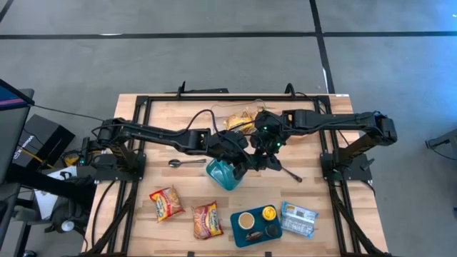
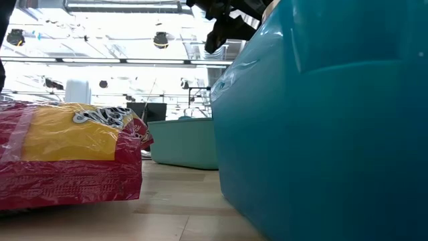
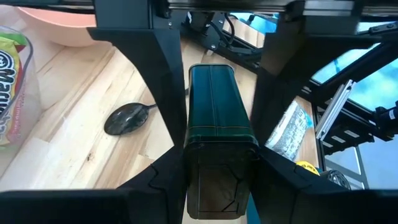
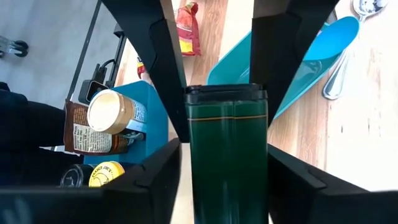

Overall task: Pick & Place Food Item
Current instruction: Put the black seasoning can into the blue bin

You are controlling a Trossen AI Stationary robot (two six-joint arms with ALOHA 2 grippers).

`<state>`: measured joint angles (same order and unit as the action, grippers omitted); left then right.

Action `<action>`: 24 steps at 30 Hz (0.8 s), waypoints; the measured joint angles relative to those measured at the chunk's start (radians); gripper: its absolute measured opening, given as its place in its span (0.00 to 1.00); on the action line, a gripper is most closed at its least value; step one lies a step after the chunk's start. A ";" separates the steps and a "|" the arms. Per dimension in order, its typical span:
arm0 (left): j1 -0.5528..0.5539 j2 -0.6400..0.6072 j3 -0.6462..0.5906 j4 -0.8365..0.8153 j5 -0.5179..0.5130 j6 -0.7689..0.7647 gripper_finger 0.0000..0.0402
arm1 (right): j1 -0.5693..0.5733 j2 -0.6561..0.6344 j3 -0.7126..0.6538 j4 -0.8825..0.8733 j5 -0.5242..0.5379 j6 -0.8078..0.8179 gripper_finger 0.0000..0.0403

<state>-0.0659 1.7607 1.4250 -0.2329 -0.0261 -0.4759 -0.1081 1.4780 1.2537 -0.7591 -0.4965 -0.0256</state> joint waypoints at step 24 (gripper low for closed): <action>0.000 0.000 0.000 0.002 -0.002 -0.001 0.42 | 0.000 0.000 0.000 -0.009 0.000 0.004 0.28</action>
<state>-0.0658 1.7607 1.4250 -0.2306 -0.0284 -0.4772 -0.1078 1.4776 1.2537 -0.7677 -0.4961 -0.0212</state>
